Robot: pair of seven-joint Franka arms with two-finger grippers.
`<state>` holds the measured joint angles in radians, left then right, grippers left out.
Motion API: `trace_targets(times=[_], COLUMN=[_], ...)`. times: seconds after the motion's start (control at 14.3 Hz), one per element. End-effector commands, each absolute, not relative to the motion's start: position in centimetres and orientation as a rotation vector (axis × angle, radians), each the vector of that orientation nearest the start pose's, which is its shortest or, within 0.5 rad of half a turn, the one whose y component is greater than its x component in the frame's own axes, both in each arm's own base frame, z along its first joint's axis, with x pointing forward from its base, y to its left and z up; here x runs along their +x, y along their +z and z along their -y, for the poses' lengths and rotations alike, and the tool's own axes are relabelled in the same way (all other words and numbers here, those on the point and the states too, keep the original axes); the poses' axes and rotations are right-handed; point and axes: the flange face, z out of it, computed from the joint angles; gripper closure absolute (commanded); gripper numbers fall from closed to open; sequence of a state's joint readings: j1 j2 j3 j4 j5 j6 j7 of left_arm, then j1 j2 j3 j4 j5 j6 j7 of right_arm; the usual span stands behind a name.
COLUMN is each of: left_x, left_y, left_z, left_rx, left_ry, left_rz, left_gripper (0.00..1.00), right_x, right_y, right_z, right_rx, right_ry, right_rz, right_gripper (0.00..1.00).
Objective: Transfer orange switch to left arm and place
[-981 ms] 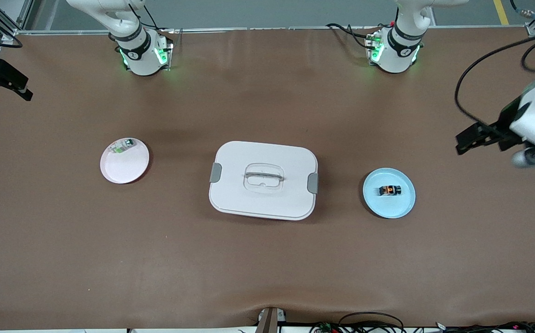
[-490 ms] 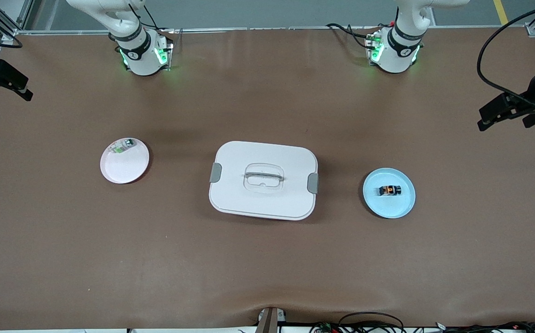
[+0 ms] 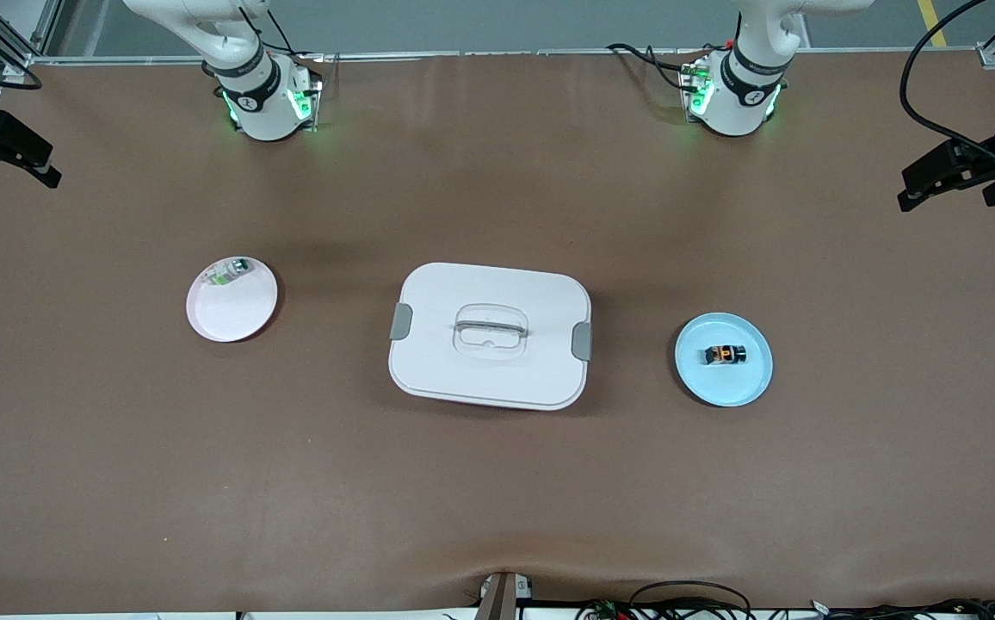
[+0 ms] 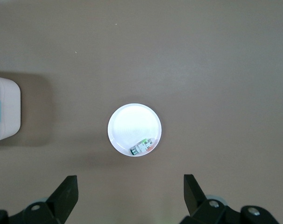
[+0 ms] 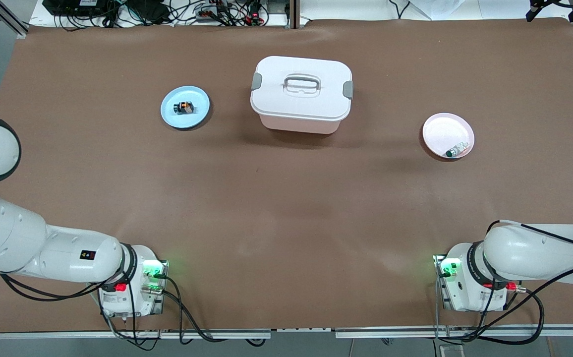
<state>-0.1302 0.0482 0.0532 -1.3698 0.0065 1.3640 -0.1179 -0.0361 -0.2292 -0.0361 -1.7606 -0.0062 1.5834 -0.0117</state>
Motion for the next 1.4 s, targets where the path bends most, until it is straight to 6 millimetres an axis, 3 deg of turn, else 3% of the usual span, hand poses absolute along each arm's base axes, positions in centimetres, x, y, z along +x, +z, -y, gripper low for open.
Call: trace_targets(times=[0.0,0.35,0.7,1.33], left_x=[52.5,48.2,49.4,49.8], left_y=[67.4,65.7,66.8,66.9], left_z=[4.3,4.5,5.1,5.4], left_rx=[-3.132,-3.148,-3.149,-3.156], left_ry=[0.110,-0.018,-0.040,-0.014], left_rz=[0.032,0.011,-0.003,-0.002], left_gripper=[0.00,0.00,0.00,0.00], right_x=[48.4,48.4,48.4,48.4], right_y=[65.9,65.9,65.9,65.9], right_z=[3.8,3.8,3.8,3.8], right_rx=[-3.132,-3.132,-3.132,-3.132], right_ry=[-0.075,-0.075,-0.075,-0.075], right_rz=[-0.107,-0.105,-0.105,-0.105], right_gripper=[0.00,0.00,0.00,0.00])
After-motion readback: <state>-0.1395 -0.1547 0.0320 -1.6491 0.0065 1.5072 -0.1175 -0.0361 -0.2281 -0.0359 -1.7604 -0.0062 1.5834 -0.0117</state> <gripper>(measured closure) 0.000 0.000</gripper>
